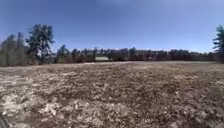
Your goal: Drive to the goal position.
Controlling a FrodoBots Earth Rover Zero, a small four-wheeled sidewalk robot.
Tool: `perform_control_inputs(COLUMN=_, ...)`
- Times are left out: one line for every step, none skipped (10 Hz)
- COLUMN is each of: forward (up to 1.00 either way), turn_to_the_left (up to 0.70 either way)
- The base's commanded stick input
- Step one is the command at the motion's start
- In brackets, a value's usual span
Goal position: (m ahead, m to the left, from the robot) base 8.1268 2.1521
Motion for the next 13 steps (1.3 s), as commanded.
perform_control_inputs(forward=0.70, turn_to_the_left=0.35)
perform_control_inputs(forward=0.70, turn_to_the_left=0.00)
perform_control_inputs(forward=0.70, turn_to_the_left=0.00)
perform_control_inputs(forward=0.70, turn_to_the_left=0.00)
perform_control_inputs(forward=0.70, turn_to_the_left=0.00)
perform_control_inputs(forward=0.70, turn_to_the_left=0.00)
perform_control_inputs(forward=0.70, turn_to_the_left=0.11)
perform_control_inputs(forward=0.70, turn_to_the_left=0.28)
perform_control_inputs(forward=0.70, turn_to_the_left=0.35)
perform_control_inputs(forward=0.70, turn_to_the_left=0.35)
perform_control_inputs(forward=0.70, turn_to_the_left=0.00)
perform_control_inputs(forward=0.70, turn_to_the_left=0.00)
perform_control_inputs(forward=0.70, turn_to_the_left=0.00)
